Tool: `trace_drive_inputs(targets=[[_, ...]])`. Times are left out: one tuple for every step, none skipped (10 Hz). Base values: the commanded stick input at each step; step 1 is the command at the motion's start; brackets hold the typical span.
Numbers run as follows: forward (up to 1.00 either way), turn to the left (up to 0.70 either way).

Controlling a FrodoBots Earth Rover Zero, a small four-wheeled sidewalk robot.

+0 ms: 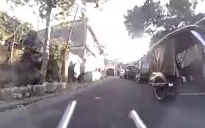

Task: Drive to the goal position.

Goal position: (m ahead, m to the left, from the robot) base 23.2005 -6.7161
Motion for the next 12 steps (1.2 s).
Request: trace_drive_inputs(targets=[[0.85, -0.34], [0.85, -0.34], [0.85, -0.34], [0.85, -0.34], [0.85, -0.34], [0.85, -0.34], [0.85, -0.34], [0.85, -0.34], [0.85, -0.34], [0.85, -0.34], [0.85, -0.34], [0.85, -0.20]])
